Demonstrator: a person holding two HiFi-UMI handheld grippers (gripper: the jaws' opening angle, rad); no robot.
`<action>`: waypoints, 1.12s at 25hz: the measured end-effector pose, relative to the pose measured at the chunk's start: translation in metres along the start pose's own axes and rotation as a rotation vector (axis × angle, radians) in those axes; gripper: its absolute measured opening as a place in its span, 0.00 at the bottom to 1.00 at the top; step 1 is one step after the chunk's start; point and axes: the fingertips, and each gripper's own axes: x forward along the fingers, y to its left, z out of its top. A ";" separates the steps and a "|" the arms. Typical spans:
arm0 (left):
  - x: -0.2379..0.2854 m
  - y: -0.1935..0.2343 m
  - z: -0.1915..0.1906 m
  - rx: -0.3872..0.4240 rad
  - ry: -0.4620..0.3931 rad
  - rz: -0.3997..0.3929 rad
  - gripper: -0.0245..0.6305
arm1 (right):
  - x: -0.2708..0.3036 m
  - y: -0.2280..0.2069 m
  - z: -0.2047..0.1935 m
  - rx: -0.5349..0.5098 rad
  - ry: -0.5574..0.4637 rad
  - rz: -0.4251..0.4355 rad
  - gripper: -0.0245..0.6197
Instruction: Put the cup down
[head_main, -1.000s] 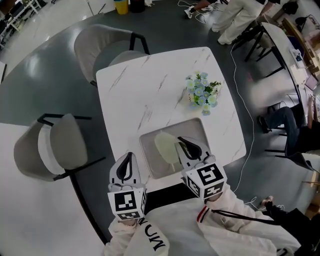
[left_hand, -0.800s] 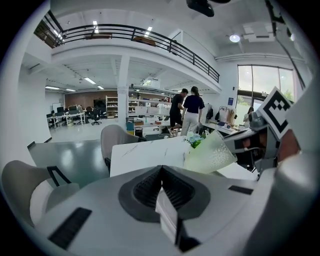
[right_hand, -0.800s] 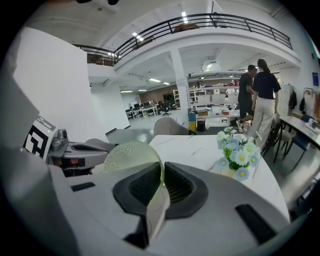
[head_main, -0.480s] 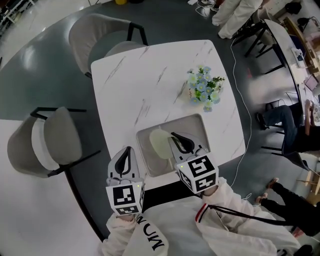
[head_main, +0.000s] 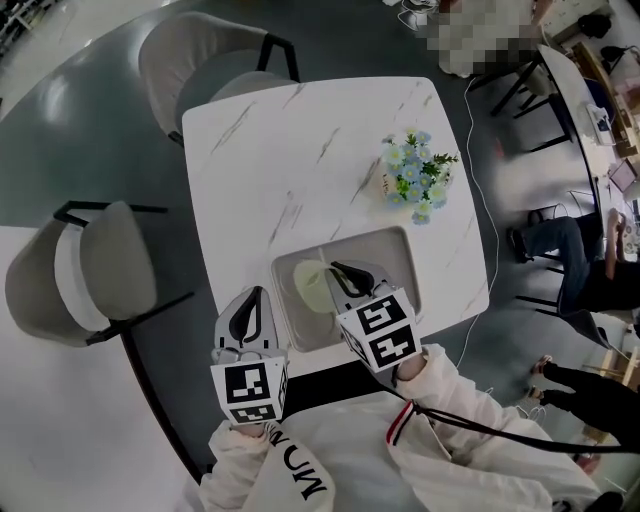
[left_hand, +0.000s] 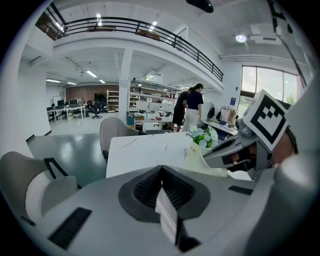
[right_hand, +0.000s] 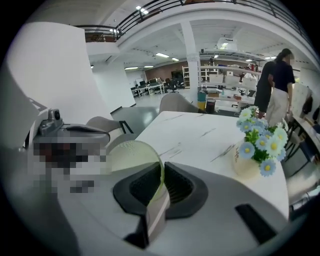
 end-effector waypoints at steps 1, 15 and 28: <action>0.001 0.000 -0.001 -0.002 0.002 0.000 0.05 | 0.003 0.001 -0.001 -0.005 0.016 0.004 0.08; 0.016 0.006 -0.007 -0.021 0.034 -0.003 0.05 | 0.036 0.003 -0.012 -0.051 0.167 0.044 0.08; 0.031 0.014 -0.010 -0.037 0.080 -0.011 0.05 | 0.056 0.010 -0.018 -0.069 0.245 0.079 0.08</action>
